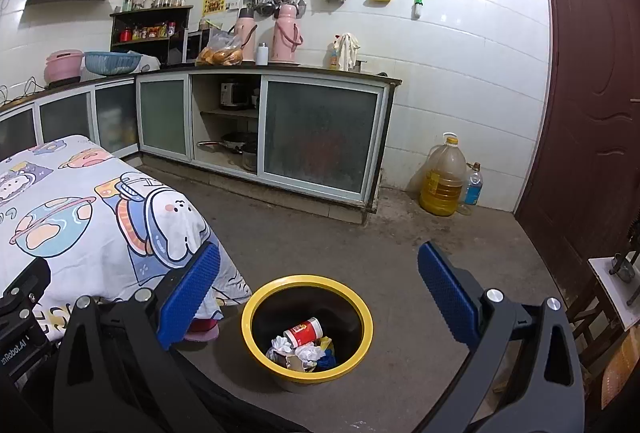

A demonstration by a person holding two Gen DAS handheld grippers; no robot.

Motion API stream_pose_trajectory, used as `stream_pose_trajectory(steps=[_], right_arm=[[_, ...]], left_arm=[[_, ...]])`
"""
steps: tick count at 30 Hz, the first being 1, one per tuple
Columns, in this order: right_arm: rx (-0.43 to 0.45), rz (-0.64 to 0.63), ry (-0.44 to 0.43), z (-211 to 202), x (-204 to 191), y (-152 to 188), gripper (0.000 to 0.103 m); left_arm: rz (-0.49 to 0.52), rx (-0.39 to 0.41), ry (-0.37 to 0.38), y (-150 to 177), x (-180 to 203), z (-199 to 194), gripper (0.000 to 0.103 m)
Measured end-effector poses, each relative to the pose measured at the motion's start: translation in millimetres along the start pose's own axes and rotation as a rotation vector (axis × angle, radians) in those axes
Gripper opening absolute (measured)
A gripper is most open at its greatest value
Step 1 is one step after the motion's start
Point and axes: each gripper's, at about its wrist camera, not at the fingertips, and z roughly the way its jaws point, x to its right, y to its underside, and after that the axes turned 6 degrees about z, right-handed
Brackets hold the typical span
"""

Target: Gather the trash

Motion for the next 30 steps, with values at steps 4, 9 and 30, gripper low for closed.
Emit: stream_pose_trajectory(steps=[4, 9, 30], right_arm=[[-0.017, -0.002, 0.002, 3.5, -0.2, 1.3, 0.095], [-0.019, -0.002, 0.003, 3.8, -0.9, 1.2, 0.095], [-0.031, -0.002, 0.005, 4.7, 0.0, 1.0, 0.095]], left_arm=[[0.0, -0.001, 0.0, 0.3, 0.0, 0.5, 0.095], [0.0, -0.008, 0.002, 1.6, 0.2, 1.3, 0.095], [0.002, -0.017, 0.003, 2.6, 3.2, 3.8, 0.095]])
